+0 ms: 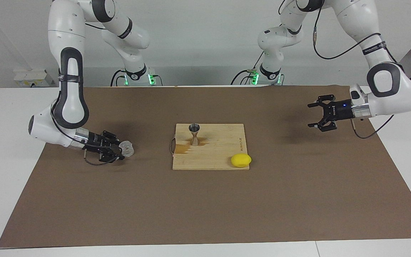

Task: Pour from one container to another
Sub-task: 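Grasp the clear cup with the right gripper while the left gripper retracts, then lift the clear cup and carry it over the metal cup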

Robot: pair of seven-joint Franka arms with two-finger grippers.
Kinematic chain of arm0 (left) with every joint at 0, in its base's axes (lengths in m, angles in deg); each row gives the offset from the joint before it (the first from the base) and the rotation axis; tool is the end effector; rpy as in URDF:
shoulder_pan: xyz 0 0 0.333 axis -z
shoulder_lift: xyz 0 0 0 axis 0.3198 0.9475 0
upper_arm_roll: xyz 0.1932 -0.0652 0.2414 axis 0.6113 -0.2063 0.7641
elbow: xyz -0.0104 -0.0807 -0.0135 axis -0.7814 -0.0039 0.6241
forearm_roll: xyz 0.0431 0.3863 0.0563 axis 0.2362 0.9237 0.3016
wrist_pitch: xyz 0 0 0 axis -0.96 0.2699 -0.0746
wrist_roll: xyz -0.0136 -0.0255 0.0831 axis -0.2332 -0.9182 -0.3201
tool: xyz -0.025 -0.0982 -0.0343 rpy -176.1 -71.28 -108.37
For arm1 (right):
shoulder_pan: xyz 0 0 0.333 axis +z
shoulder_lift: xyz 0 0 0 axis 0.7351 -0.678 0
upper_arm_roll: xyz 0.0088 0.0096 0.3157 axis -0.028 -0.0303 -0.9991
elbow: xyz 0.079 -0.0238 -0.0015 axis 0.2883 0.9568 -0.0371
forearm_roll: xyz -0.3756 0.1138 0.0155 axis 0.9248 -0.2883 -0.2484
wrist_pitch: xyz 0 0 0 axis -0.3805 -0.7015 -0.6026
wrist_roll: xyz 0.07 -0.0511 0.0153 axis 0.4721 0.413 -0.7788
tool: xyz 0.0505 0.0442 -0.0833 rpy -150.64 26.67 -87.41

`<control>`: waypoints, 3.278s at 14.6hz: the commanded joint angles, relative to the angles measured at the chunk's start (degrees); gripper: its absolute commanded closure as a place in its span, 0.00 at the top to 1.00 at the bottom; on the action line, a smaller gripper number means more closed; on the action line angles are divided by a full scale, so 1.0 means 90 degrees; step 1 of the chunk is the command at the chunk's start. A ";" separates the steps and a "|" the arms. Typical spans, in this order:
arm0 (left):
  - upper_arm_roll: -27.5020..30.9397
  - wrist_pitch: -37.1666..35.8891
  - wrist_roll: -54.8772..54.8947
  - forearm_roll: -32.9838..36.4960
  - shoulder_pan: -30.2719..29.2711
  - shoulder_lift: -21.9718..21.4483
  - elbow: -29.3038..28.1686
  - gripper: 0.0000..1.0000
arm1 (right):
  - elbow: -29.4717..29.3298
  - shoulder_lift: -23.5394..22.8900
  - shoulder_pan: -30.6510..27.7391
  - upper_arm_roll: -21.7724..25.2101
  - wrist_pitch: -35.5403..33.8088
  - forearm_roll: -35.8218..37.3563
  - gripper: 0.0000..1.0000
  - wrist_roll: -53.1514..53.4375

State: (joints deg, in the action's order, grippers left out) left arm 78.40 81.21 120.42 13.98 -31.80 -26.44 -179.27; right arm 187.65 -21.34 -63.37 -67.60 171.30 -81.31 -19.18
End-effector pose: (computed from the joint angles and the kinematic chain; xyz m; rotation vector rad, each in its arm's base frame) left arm 0.5569 0.0949 0.4198 1.5819 -1.7835 0.3390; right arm 0.5801 -0.0861 0.2578 -1.9747 1.6209 0.7037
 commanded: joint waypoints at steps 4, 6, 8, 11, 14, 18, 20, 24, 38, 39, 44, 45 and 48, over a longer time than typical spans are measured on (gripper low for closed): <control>-0.0011 -0.0471 -0.1539 0.0822 0.0065 -0.0100 0.1107 1.00 | 0.0058 0.0095 0.0193 -0.0061 0.0238 -0.0133 0.76 -0.0449; -0.0021 -0.0500 -0.2075 0.1124 0.0045 -0.0139 0.1380 1.00 | 0.0068 0.0105 0.0193 -0.0061 0.0238 -0.0133 0.76 -0.0449; -0.0012 -0.0510 -0.2496 0.1358 -0.0013 -0.0139 0.1489 1.00 | 0.0077 0.0105 0.0193 -0.0061 0.0218 -0.0133 0.75 -0.0449; 0.0018 -0.0520 -0.3500 0.1807 0.0054 -0.0168 0.1586 1.00 | 0.0077 0.0105 0.0193 -0.0061 0.0130 -0.0143 0.69 -0.0430; -0.0109 -0.0432 -0.4866 0.2305 0.0181 -0.0771 0.1753 1.00 | 0.0068 0.0124 0.0193 -0.0061 0.0062 -0.0152 0.60 -0.0400; -0.0148 -0.0519 -0.6515 0.2941 0.0591 -0.1309 0.1723 1.00 | 0.0068 0.0144 0.0193 -0.0061 0.0052 -0.0231 0.12 -0.0352; -0.0158 -0.0675 -0.7842 0.2991 0.0718 -0.1583 0.1655 1.00 | 0.0068 0.0202 0.0202 -0.0071 0.0042 -0.0231 0.00 -0.0245; -0.0168 -0.0676 -0.9457 0.2991 0.0748 -0.1701 0.1704 1.00 | 0.0068 0.0660 0.0592 -0.0061 0.0091 -0.0221 0.00 0.0515; -0.0080 0.0046 -1.0779 0.3069 0.0611 -0.1985 0.1274 1.00 | -0.0577 0.1432 0.3082 -0.0022 0.0754 0.1789 0.00 0.4519; -0.0080 0.0124 -1.0905 0.3127 0.0621 -0.1975 0.1303 1.00 | -0.0587 0.1452 0.3228 -0.0022 0.0784 0.2052 0.00 0.4754; -0.0246 0.0437 -1.2251 0.3616 0.1060 -0.1965 0.1293 1.00 | -0.0606 0.1579 0.3766 -0.0022 0.0910 0.3323 0.00 0.5536; -0.0246 0.0457 -1.2340 0.3606 0.1119 -0.1956 0.1303 1.00 | -0.0606 0.1599 0.3854 -0.0022 0.0999 0.3430 0.00 0.5692; -0.0226 0.0486 -1.2322 0.3596 0.1197 -0.1955 0.1294 1.00 | -0.0597 0.1618 0.4098 -0.0032 0.1038 0.4005 0.00 0.6015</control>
State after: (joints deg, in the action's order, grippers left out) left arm 75.69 83.74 10.18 45.14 -21.86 -42.47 -165.41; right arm 181.79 -7.77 -27.85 -68.04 179.75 -48.88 32.37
